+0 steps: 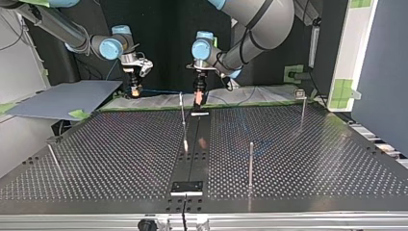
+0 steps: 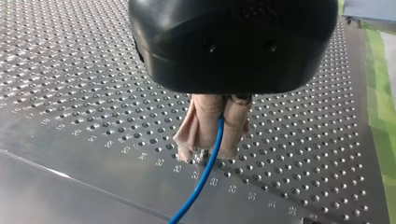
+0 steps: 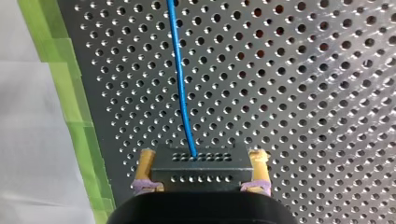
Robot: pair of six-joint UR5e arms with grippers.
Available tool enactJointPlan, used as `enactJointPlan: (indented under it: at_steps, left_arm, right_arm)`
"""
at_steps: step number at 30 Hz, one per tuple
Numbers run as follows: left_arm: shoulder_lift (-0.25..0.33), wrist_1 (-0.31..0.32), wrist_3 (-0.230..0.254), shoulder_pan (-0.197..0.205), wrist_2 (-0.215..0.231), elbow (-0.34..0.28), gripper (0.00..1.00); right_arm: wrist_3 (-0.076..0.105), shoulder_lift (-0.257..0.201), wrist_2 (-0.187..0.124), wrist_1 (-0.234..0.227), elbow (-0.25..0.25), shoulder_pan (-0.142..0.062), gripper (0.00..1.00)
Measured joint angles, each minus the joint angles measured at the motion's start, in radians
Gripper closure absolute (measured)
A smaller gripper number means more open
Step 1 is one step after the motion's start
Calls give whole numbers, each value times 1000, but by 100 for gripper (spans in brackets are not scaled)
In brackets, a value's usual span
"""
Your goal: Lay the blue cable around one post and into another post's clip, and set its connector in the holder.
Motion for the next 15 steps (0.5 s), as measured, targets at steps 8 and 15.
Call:
enactJointPlan:
  at_steps: [8,15]
  left_arm:
    - [0,10,-4,16,15,13,100]
    - [0,1,-7,21,25,29,100]
  right_arm:
    - [0,3,-2,25,-32,-1,100]
    - [3,4,-2,61,-77,-7,100]
